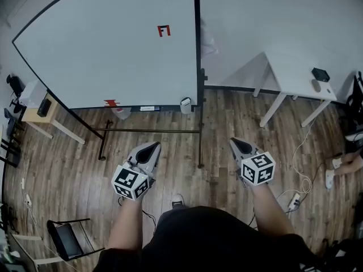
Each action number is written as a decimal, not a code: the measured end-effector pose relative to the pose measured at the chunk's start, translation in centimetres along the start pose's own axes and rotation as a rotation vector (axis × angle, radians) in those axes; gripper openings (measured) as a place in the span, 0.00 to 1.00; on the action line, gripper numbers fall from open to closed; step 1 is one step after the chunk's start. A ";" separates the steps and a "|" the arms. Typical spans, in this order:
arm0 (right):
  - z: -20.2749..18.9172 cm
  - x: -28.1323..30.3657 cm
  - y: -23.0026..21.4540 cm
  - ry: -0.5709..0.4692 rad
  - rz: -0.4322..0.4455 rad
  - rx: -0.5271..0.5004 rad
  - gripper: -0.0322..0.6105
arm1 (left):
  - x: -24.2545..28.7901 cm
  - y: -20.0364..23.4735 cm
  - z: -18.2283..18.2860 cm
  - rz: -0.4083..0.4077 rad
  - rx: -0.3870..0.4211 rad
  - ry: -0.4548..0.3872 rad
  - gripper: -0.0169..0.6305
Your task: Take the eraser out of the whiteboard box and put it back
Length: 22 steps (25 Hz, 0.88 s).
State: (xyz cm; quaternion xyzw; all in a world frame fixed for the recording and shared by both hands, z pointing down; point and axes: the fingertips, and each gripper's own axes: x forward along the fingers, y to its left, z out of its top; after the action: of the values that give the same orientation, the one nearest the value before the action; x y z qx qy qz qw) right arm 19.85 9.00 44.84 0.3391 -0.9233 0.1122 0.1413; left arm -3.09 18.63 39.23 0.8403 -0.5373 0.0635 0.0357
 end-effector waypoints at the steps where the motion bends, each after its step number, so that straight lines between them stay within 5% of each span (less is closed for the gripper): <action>1: 0.0 0.2 -0.1 0.000 0.000 0.003 0.04 | 0.1 0.1 -0.1 0.001 -0.002 0.003 0.04; 22: 0.1 7.8 -3.5 0.047 -0.063 0.058 0.04 | 7.3 7.0 -2.2 -0.089 -0.035 0.040 0.04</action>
State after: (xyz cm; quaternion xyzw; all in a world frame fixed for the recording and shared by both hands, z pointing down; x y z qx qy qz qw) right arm 16.43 1.71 47.76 0.3690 -0.9050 0.1422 0.1567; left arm -6.53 9.40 42.40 0.8611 -0.4997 0.0690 0.0640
